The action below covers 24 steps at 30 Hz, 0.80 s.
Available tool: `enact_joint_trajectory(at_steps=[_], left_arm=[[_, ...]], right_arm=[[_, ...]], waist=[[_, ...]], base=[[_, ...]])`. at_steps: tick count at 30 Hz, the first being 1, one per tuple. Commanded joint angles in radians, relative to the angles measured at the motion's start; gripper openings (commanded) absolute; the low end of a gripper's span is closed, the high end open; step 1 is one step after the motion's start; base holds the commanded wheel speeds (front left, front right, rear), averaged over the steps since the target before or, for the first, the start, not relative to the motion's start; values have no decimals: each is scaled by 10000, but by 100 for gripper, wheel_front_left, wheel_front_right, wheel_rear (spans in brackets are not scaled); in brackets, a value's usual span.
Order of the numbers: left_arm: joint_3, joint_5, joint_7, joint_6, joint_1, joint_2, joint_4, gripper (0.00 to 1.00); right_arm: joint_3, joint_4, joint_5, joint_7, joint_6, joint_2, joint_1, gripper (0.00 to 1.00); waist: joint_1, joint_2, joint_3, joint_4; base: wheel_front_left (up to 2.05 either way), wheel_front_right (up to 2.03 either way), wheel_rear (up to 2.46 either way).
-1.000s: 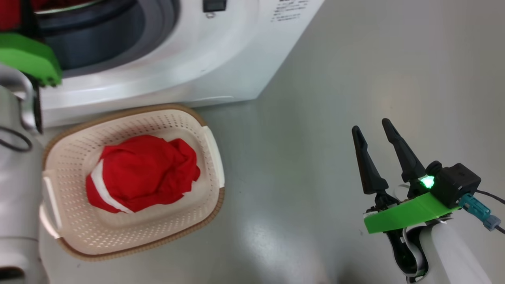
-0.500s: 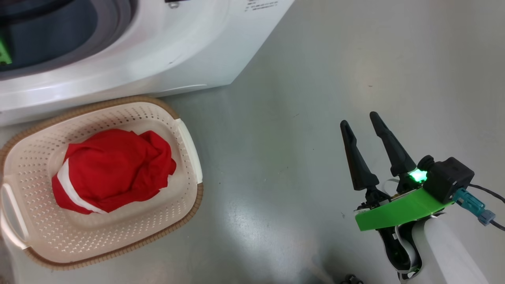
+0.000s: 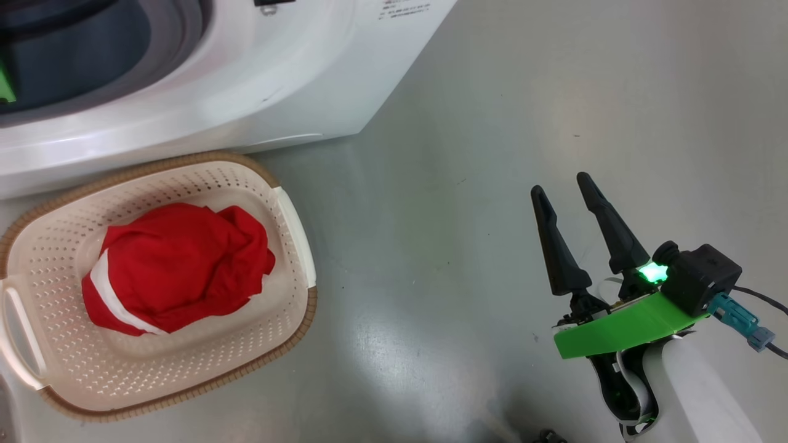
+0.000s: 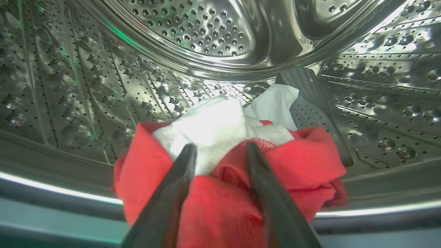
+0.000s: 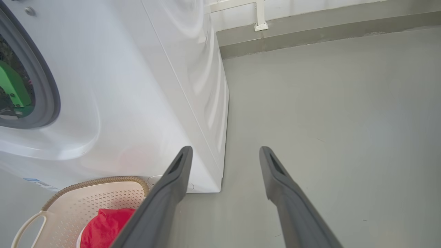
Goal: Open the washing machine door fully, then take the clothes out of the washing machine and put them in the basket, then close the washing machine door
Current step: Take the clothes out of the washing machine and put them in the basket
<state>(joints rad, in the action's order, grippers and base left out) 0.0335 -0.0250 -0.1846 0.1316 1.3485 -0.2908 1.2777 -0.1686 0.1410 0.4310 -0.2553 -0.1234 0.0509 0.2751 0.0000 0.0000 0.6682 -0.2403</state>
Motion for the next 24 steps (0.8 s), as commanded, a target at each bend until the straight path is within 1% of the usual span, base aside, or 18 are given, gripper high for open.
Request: enact_joint_trajectory(at_steps=[1, 2, 10, 18, 22, 24], left_arm=[[64, 123, 122, 18, -249, -599, 27, 13], [53, 141, 153, 16, -246, -591, 39, 0], [-131, 196, 118, 11, -172, -484, 87, 0], [-28, 594, -588, -197, -359, -132, -7, 0], [118, 884, -751, -344, -717, 89, -420, 0], [225, 1047, -763, -422, -968, 199, -1002, 0]], right_arm=[[-169, -252, 65, -65, -73, -6, 27, 100], [-168, -253, 66, -65, -73, -6, 24, 100], [-145, -219, 76, -65, -73, -6, 33, 100], [-29, -157, 22, -65, -73, -6, -45, 100], [25, -117, -54, -65, -73, -7, -123, 100], [41, -105, -108, -65, -73, -7, -173, 100]], waist=[[0, 0, -25, 7], [0, 0, -39, 10], [0, 0, -176, 35], [0, 0, -555, 262], [0, 0, -812, 437], [0, 0, -936, 531]], base=[[0, 0, 0], [0, 0, 0], [0, 0, 0], [0, 0, 0], [0, 0, 0], [0, 0, 0]])
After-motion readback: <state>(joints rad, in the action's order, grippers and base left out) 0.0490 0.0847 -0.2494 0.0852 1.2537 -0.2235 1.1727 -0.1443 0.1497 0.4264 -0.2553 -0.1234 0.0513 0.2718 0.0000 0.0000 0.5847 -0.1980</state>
